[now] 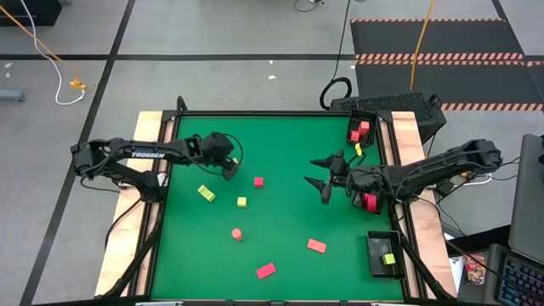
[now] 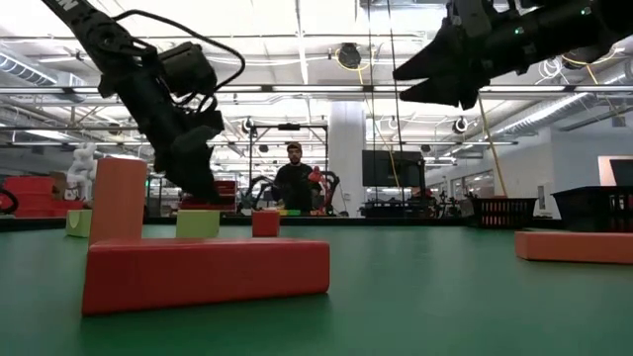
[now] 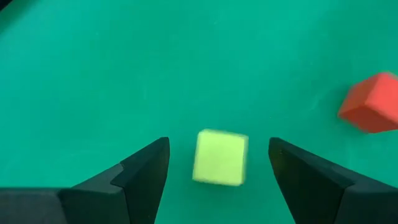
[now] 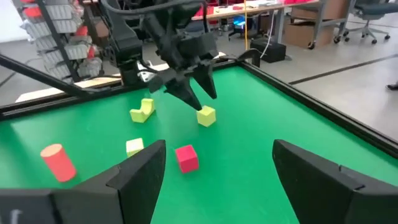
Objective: Sort & place blocks by color
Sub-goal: Put the top yellow block into the bottom right black bin
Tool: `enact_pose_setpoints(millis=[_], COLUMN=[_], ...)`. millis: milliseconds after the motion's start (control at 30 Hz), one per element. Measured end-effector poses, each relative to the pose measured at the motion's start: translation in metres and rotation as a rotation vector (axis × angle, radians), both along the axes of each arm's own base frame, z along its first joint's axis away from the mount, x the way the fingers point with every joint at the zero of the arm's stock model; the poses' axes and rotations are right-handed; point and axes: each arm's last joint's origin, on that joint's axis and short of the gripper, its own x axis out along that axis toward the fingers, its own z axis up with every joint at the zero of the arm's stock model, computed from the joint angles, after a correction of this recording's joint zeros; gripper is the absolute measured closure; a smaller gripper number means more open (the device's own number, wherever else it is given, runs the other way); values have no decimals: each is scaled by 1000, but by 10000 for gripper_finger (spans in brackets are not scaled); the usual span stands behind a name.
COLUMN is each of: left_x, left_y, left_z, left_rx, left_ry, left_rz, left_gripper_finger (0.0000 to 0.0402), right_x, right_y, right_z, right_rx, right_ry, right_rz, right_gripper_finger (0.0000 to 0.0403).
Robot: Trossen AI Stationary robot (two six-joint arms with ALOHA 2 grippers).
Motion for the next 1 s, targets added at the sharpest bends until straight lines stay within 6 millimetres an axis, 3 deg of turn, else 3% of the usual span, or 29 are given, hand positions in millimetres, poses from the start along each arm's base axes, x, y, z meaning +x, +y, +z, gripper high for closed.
enact_pose_setpoints(millis=[400, 800, 900, 1000], left_x=[2, 15, 17, 17], left_y=[1, 5, 6, 5], left_z=[-3, -38, -39, -39], left_rx=[45, 32, 26, 4], left_ry=[19, 113, 119, 106], left_rz=[21, 21, 23, 37], left_gripper_finger=[128, 129, 149, 204], right_x=[2, 1, 1, 2], right_y=[1, 1, 1, 0], right_z=[2, 2, 2, 2], right_rx=[33, 30, 29, 25], right_ry=[-43, -39, -38, -37], right_rz=[-4, -5, -5, -7], right_gripper_finger=[120, 120, 120, 120])
